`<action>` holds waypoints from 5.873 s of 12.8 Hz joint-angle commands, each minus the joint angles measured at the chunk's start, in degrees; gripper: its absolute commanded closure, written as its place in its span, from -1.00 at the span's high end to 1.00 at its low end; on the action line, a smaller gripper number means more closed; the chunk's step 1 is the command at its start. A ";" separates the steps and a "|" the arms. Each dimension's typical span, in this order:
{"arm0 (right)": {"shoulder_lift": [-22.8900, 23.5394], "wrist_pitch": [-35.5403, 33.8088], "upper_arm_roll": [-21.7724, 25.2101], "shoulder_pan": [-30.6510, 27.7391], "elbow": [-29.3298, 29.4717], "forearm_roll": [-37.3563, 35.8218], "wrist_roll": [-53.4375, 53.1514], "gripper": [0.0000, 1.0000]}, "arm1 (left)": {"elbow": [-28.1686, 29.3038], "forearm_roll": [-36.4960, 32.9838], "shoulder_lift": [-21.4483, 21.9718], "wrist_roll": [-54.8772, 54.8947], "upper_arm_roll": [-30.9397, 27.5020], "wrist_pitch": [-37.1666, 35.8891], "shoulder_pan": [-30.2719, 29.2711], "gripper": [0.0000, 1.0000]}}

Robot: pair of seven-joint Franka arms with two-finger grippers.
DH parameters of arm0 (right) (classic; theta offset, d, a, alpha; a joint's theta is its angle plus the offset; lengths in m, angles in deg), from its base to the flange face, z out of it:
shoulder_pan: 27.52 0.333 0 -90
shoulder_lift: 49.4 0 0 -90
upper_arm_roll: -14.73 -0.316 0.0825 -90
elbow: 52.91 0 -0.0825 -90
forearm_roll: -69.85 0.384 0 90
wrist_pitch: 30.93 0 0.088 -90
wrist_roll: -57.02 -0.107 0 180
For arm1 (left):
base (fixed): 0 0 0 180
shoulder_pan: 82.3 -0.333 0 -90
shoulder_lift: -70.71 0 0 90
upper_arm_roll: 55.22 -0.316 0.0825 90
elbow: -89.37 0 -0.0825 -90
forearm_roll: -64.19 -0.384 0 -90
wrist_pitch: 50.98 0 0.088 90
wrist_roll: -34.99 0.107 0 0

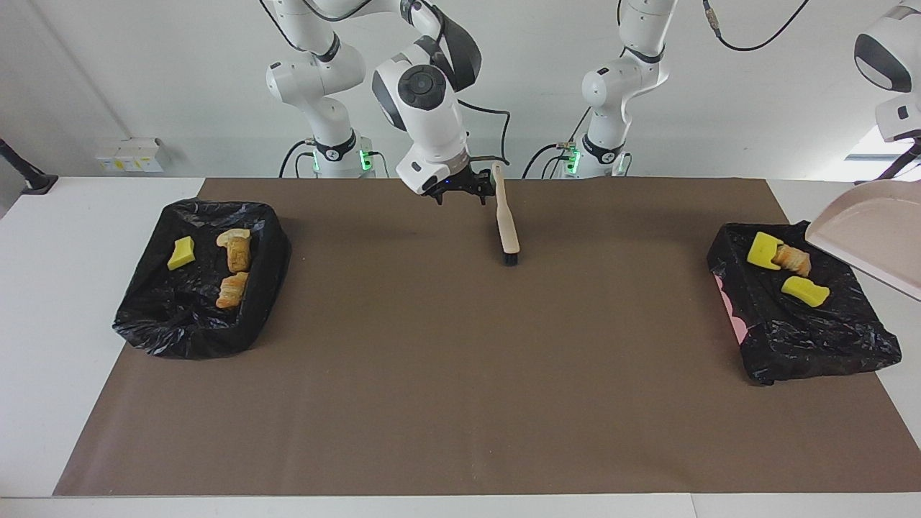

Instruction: Sweep and dump trash in bin

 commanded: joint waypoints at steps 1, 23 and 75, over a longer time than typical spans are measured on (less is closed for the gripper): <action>-0.26 -2.88 -0.53 -3.71 2.30 -2.49 5.40 1.00 | -2.25 13.81 -0.57 0.24 -0.21 -1.33 1.56 -1.00; -5.18 -6.31 2.46 -29.91 7.57 -15.60 44.36 1.00 | 15.68 51.34 -2.30 -90.89 0.32 14.28 50.57 -1.00; -7.55 -16.07 2.99 -30.00 12.15 -15.24 38.03 1.00 | -1.87 45.45 1.63 -72.28 -0.83 -8.97 22.21 1.00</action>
